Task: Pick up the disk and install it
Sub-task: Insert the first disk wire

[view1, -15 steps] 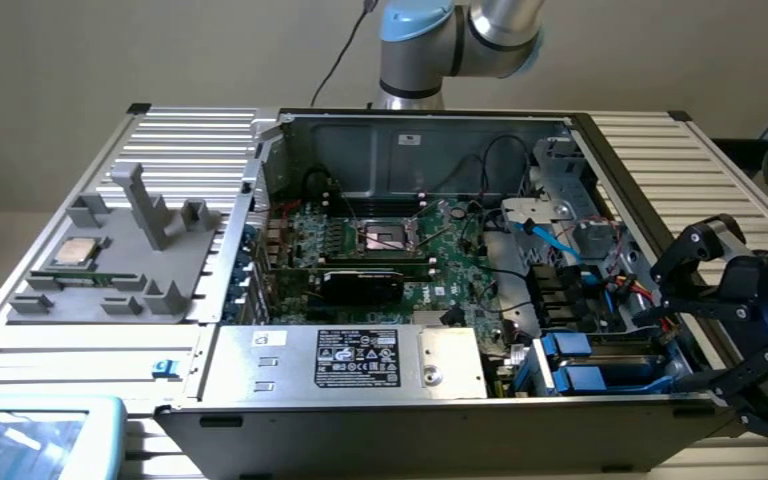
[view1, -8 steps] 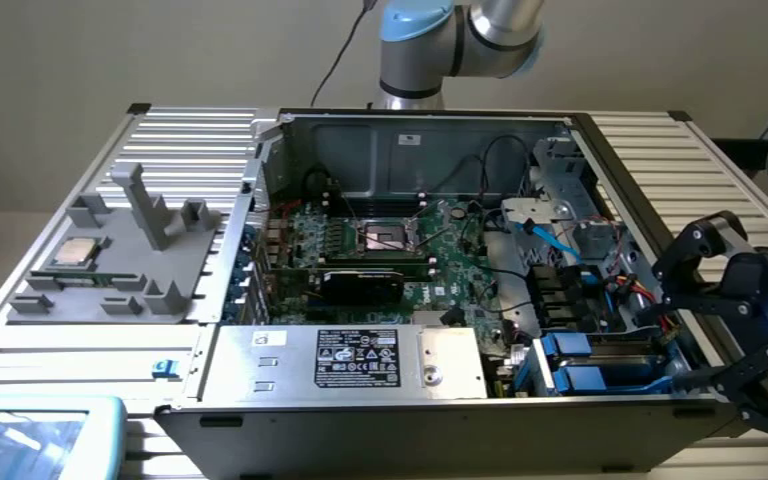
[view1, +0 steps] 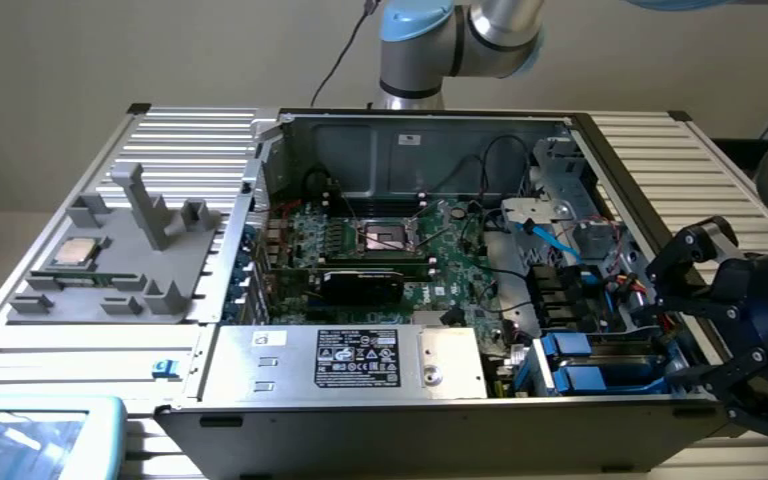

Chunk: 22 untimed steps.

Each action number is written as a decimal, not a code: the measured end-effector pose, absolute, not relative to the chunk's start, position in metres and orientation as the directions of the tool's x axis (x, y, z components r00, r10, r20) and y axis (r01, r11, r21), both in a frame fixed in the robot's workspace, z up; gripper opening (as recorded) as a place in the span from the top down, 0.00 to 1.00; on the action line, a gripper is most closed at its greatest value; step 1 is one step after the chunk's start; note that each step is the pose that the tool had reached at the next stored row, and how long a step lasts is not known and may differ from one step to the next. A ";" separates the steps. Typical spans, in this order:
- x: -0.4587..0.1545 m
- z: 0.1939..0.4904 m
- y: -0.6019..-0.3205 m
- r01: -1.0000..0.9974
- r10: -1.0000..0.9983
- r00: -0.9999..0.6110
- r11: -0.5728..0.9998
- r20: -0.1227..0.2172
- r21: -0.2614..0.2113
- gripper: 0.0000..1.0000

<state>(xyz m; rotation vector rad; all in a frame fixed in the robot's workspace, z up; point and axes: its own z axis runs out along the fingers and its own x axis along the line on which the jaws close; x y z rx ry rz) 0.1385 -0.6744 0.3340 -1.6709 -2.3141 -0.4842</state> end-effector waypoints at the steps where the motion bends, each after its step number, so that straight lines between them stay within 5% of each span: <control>1: 0.138 0.334 -0.674 0.949 0.868 -0.314 0.289 0.385 0.123 0.42; 12: 0.139 0.334 -0.674 0.949 0.867 -0.314 0.289 0.386 0.123 0.42; 15: 0.139 0.334 -0.674 0.949 0.868 -0.314 0.289 0.386 0.123 0.51; 22: 0.139 0.334 -0.674 0.947 0.865 -0.320 0.296 0.386 0.123 0.54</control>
